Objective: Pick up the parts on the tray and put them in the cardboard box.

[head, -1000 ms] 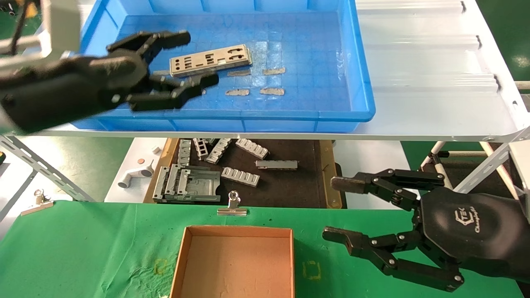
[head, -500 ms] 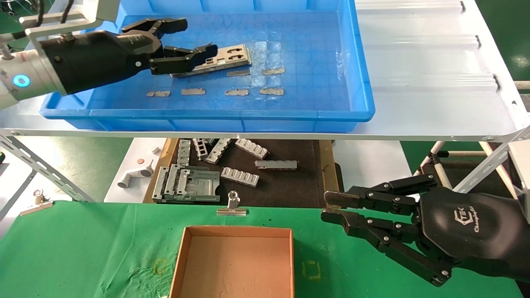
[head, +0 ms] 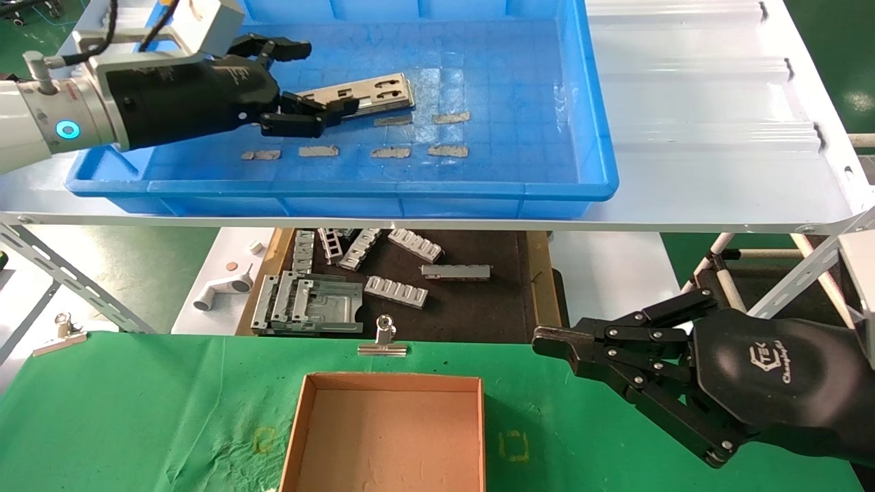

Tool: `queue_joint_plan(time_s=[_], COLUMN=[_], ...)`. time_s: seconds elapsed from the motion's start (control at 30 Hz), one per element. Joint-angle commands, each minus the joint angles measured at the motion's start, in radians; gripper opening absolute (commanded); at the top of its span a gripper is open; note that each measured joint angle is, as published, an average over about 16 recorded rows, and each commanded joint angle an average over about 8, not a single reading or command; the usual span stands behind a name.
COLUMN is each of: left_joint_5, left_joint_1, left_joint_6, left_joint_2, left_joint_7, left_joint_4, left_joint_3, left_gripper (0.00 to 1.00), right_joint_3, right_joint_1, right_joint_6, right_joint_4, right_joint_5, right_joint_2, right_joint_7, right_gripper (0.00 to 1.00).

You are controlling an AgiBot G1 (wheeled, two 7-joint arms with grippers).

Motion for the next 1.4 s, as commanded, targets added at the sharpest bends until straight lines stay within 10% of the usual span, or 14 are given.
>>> queue_joint_plan(time_s=[0.03, 0.2, 0.47, 0.57, 1.4], left_joint_5=[0.006, 0.014, 0.025, 0.029, 0.033], left_joint_1=[-0.009, -0.029, -0.047, -0.052, -0.064], left_joint_6=[0.007, 0.008, 0.027, 0.038, 0.024], left_joint_2=[0.006, 0.019, 0.028, 0.029, 0.041], left_joint_7=[0.018, 0.042, 0.066, 0.074, 0.098], left_joint_4=[0.017, 0.055, 0.098, 0.109, 0.158], left_joint_3=[0.004, 0.009, 0.017, 0.02, 0.022], left_gripper=[1.0, 0.95, 0.17, 0.03, 0.0], right_joint_3=[0.0, 0.0, 0.0, 0.0, 0.0], right_joint_1=[0.0, 0.0, 0.0, 0.0, 0.0], right_joint_6=[0.0, 0.0, 0.0, 0.0, 0.0], right_joint_4=[0.0, 0.0, 0.0, 0.0, 0.0], right_joint_5=[0.0, 0.0, 0.0, 0.0, 0.0], right_joint_2=[0.0, 0.0, 0.0, 0.0, 0.0], right_joint_7=[0.0, 0.0, 0.0, 0.0, 0.0], right_gripper=[0.0, 0.0, 0.0, 0.0, 0.0])
